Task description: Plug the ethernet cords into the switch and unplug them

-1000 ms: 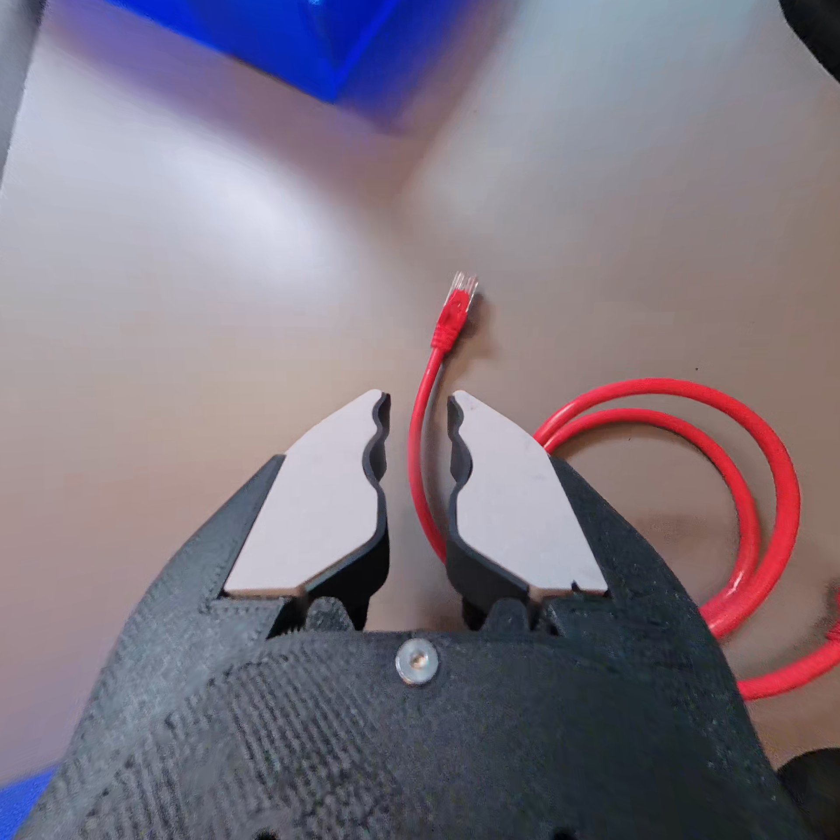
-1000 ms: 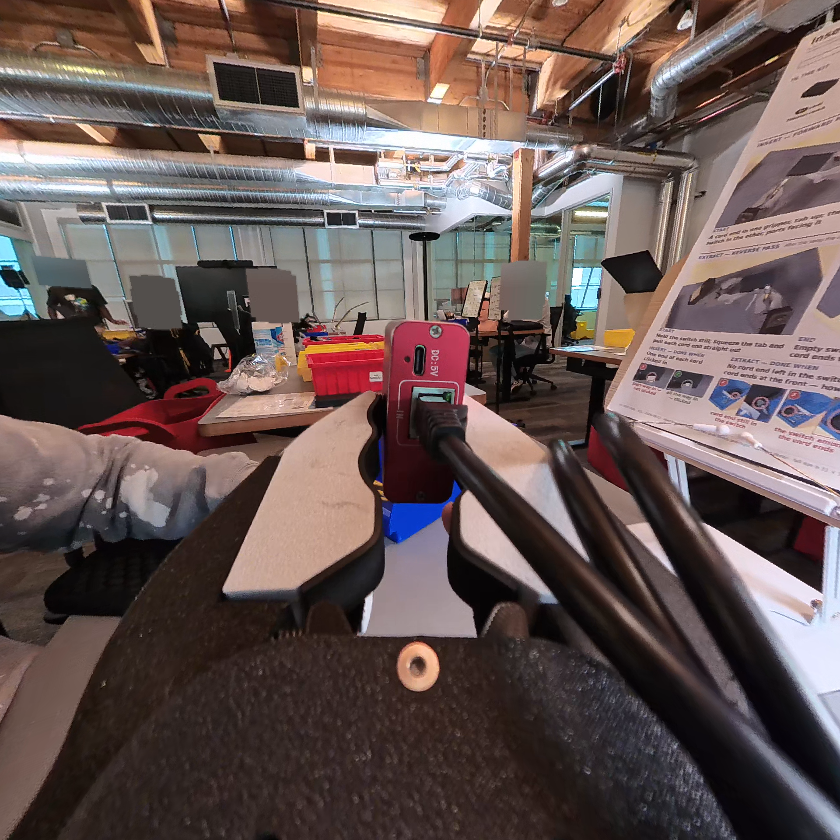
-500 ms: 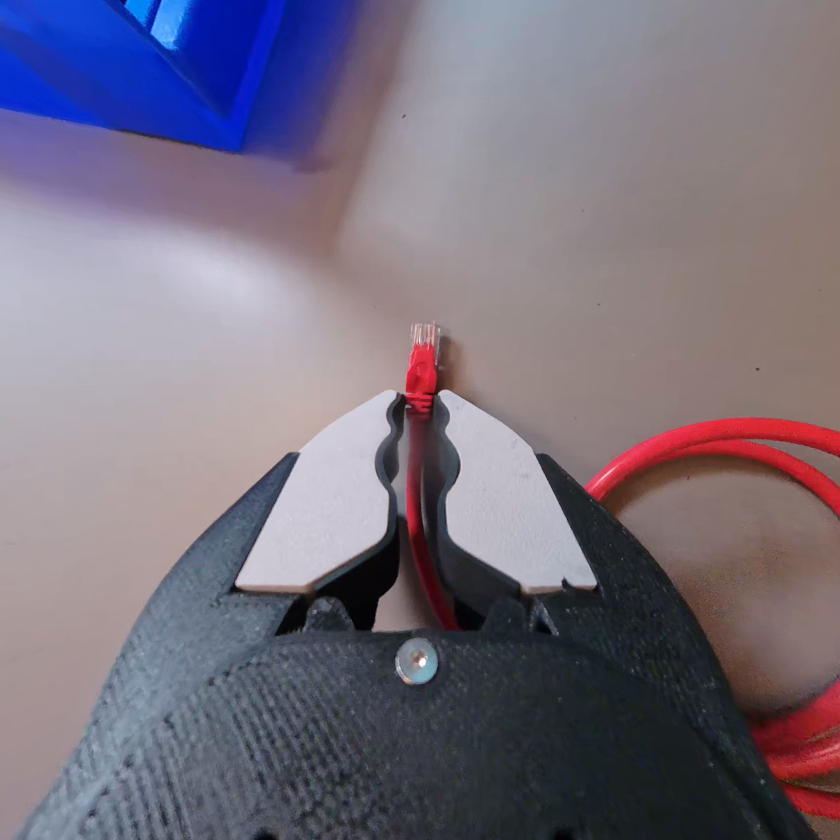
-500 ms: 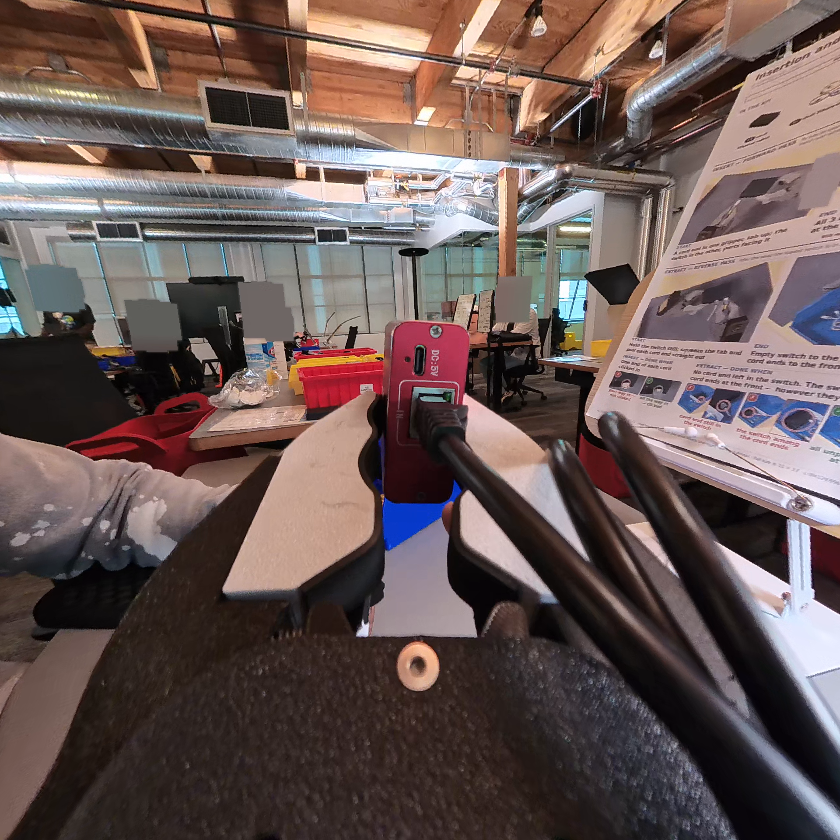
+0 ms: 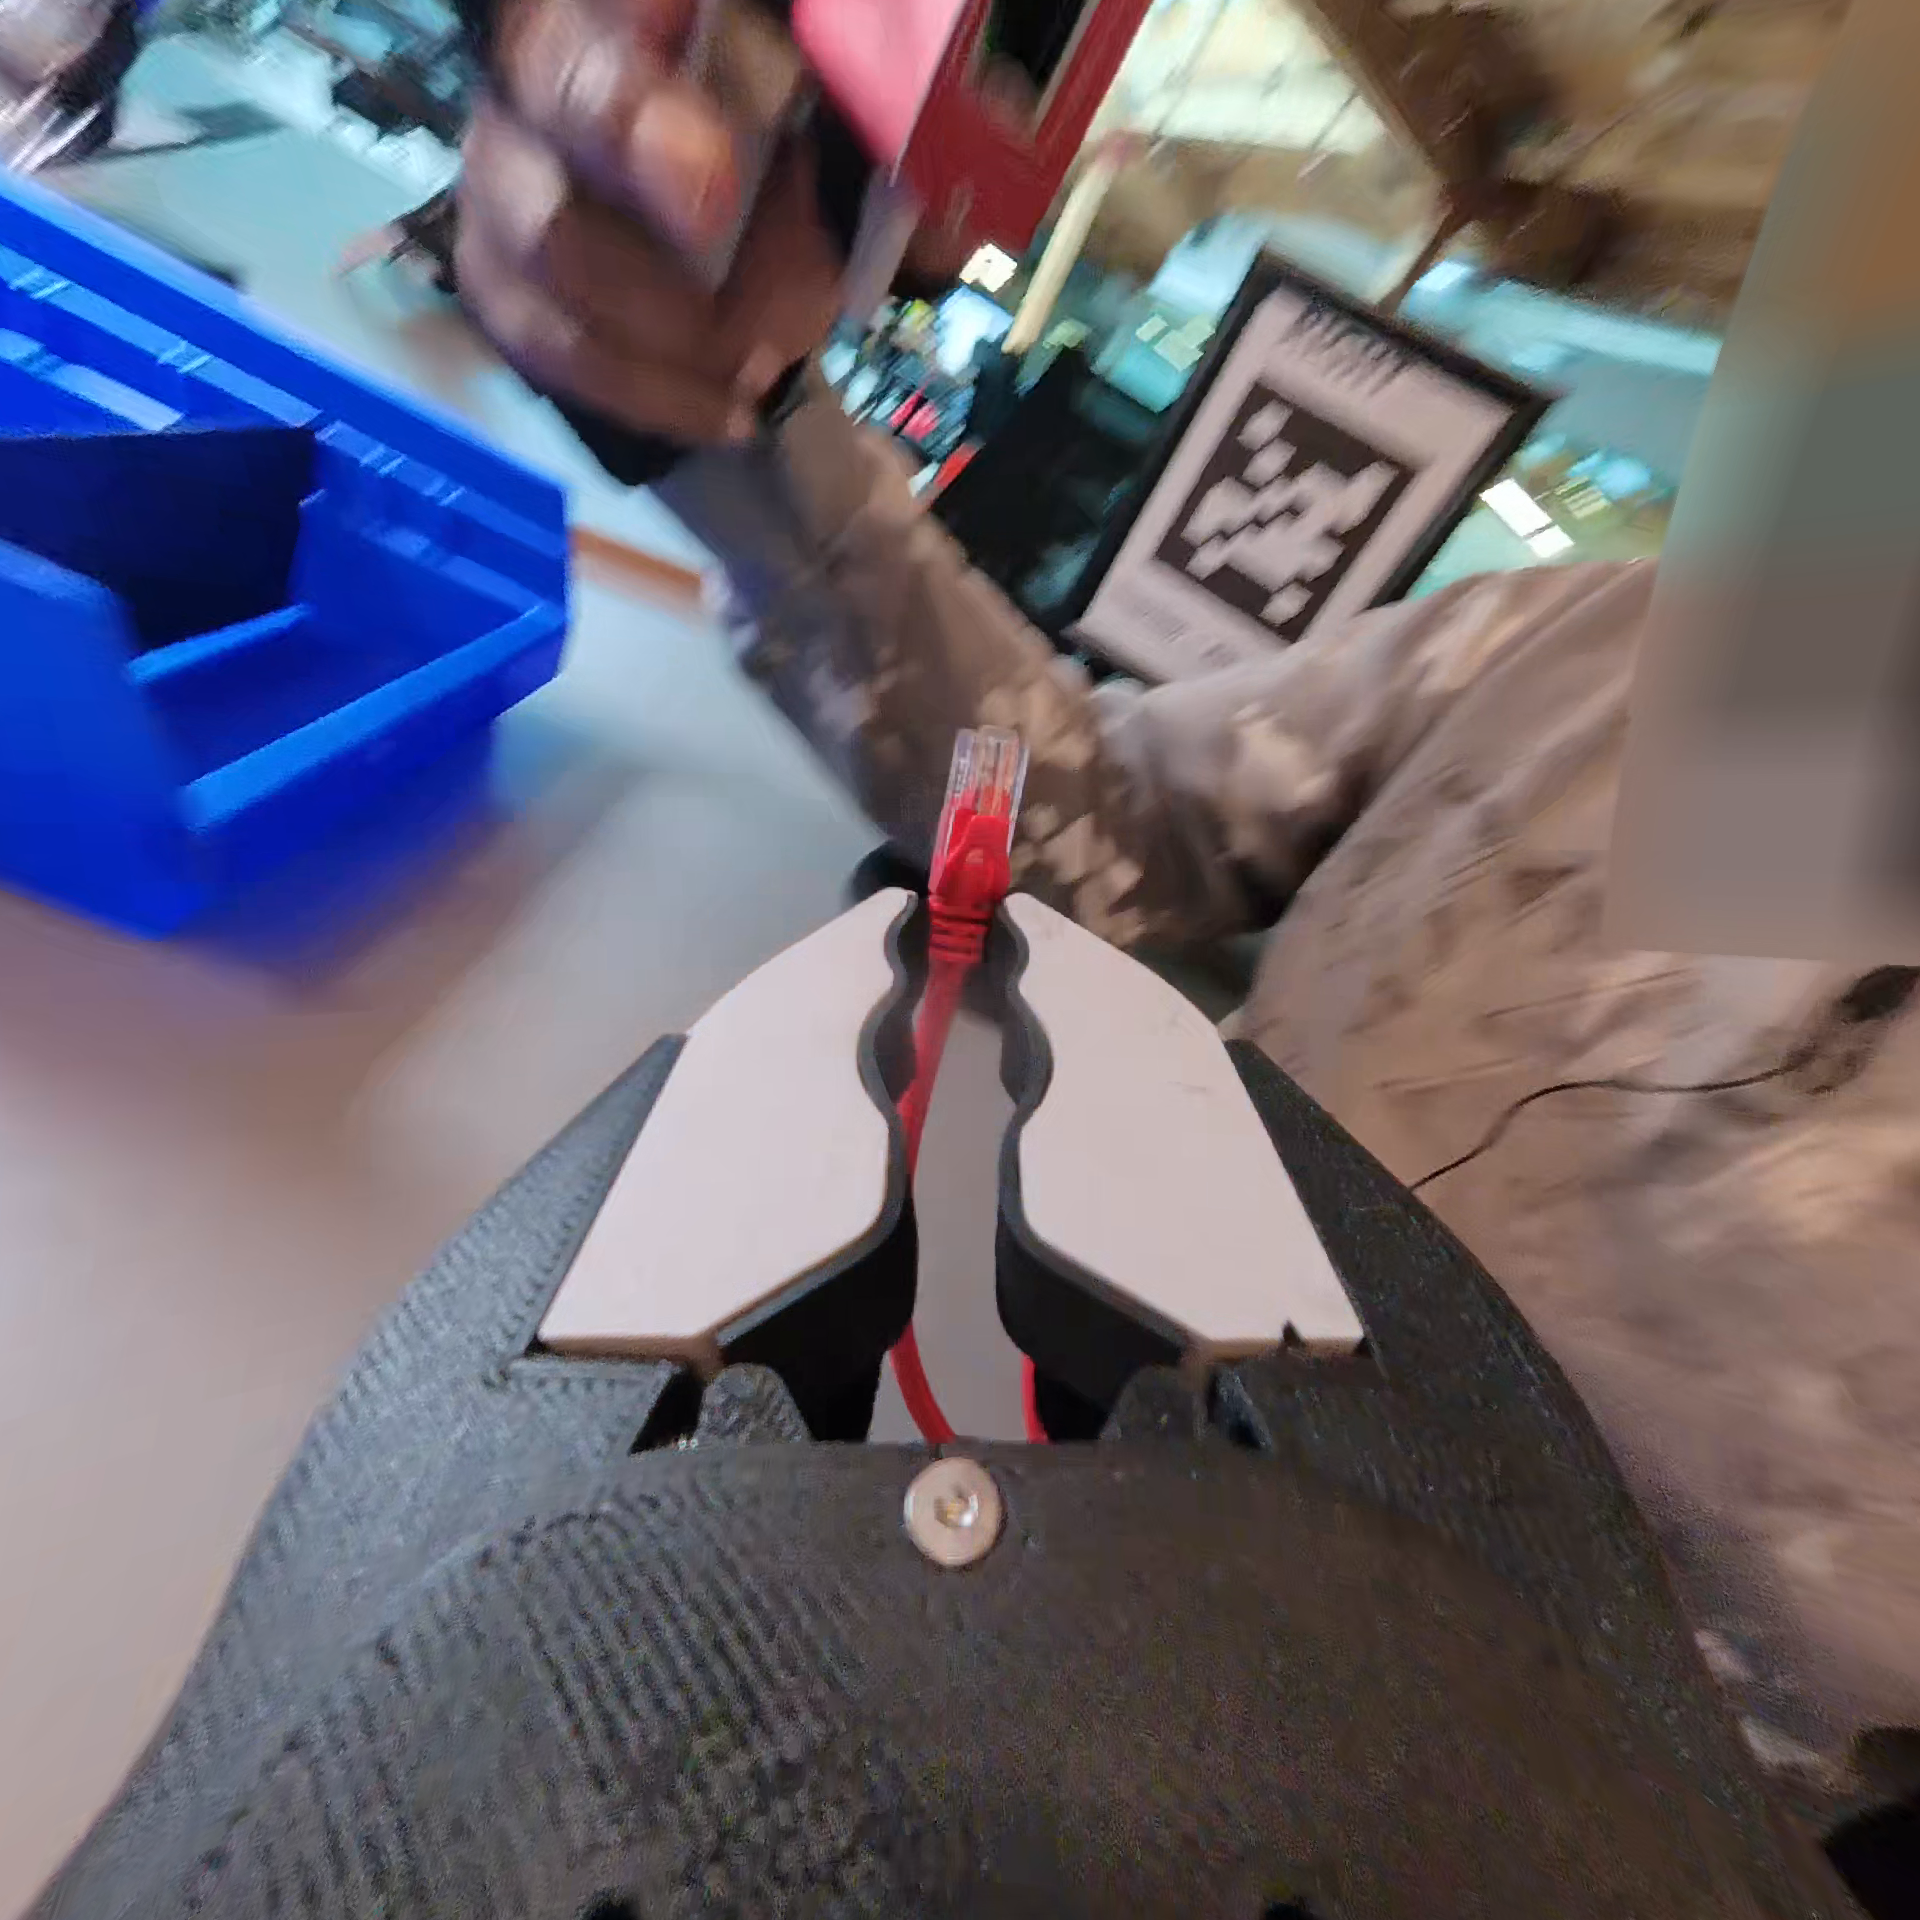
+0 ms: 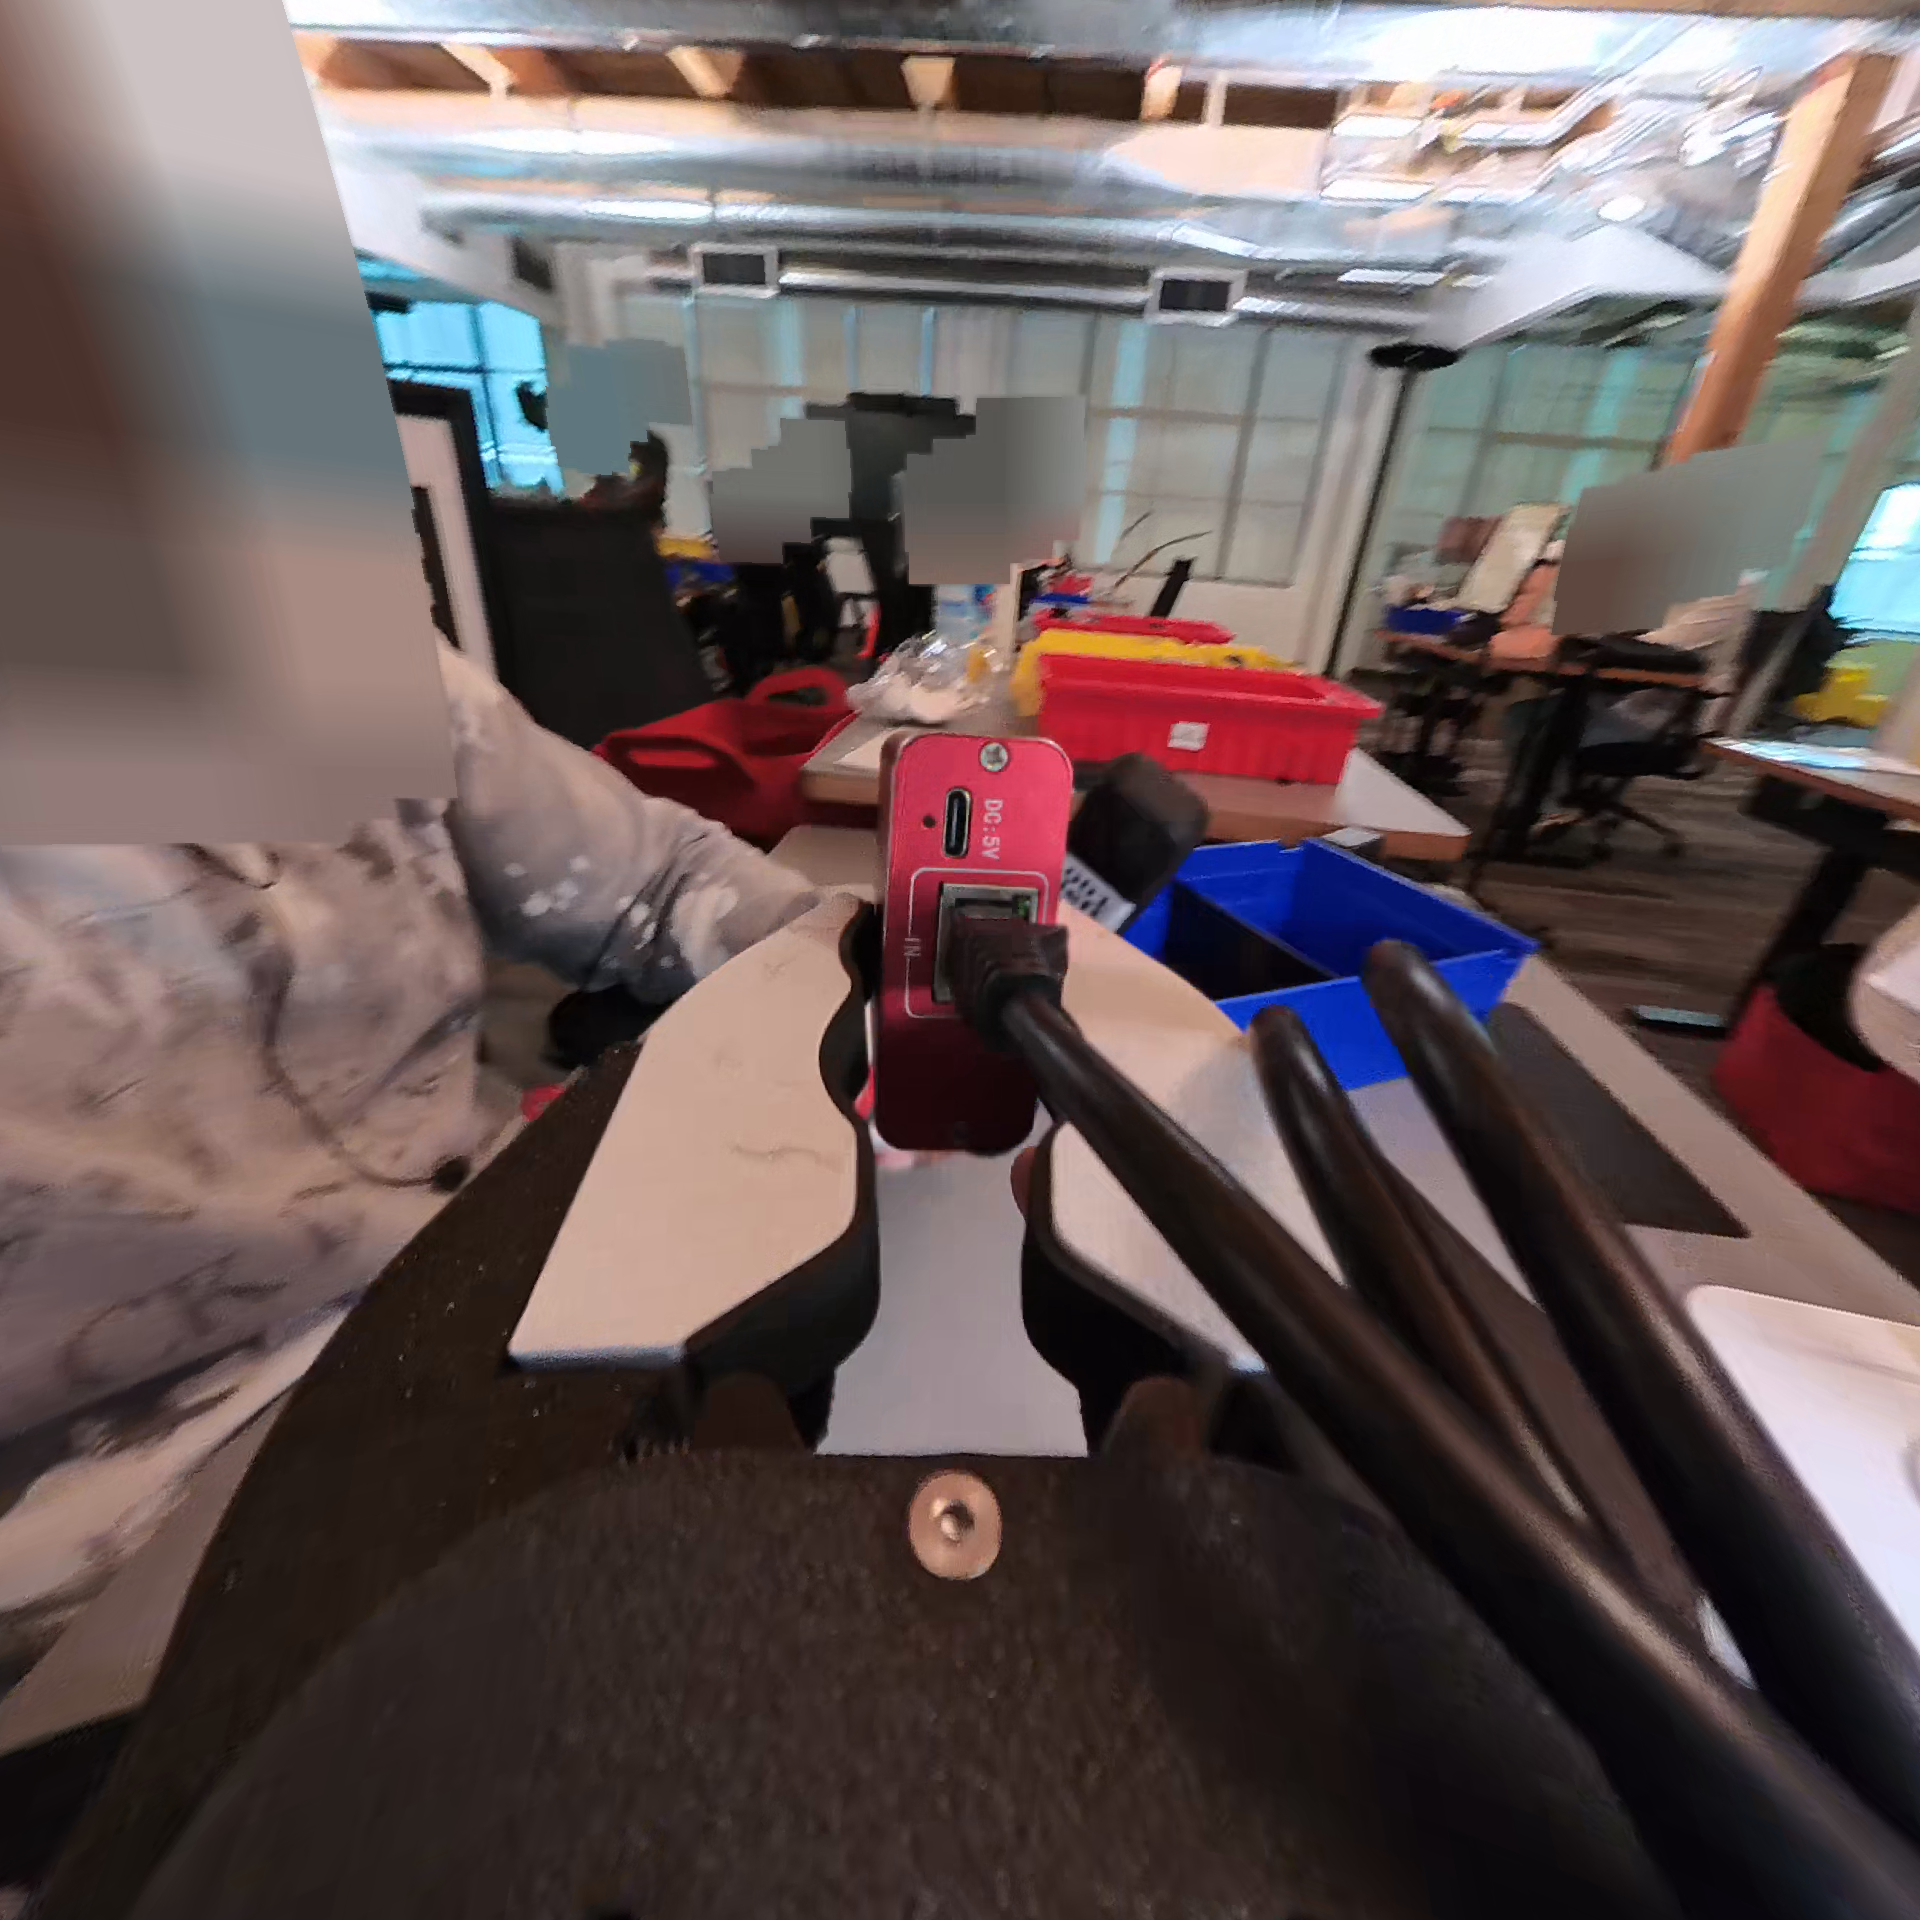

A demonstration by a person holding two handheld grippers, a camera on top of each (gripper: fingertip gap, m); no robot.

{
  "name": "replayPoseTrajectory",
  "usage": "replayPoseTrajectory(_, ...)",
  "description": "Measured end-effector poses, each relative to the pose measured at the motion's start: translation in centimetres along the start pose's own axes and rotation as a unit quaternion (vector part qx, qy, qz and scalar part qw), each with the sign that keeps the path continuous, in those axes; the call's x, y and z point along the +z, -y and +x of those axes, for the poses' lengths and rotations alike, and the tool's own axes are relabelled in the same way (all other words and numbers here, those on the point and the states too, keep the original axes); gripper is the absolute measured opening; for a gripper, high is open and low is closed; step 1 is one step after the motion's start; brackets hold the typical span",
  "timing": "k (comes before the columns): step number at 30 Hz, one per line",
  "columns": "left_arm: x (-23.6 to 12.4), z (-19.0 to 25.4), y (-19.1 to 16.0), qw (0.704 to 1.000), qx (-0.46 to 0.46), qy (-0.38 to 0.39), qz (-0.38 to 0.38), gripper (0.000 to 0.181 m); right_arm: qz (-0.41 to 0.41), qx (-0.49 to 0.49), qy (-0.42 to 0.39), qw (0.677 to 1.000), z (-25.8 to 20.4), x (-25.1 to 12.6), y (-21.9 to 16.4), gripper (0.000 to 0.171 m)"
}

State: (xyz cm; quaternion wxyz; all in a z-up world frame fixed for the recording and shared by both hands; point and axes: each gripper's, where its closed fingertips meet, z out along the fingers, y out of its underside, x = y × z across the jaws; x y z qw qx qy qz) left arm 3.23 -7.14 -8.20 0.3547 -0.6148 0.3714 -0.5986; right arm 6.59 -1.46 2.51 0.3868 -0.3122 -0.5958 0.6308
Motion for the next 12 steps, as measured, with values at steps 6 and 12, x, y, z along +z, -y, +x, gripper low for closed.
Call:
replayPoseTrajectory(6, 1.7, 4.4, 2.4, 0.983, -0.095, -0.141, 0.064, 0.012, -0.074, 0.007, 0.081, 0.994, -3.1, 1.5, -1.8, 0.025)
replayPoseTrajectory(12, 2.2, 4.7, 2.1, 0.964, -0.173, -0.19, 0.068, 0.012, -0.11, 0.01, 0.123, 0.986, -4.6, 2.6, -3.0, 0.025)
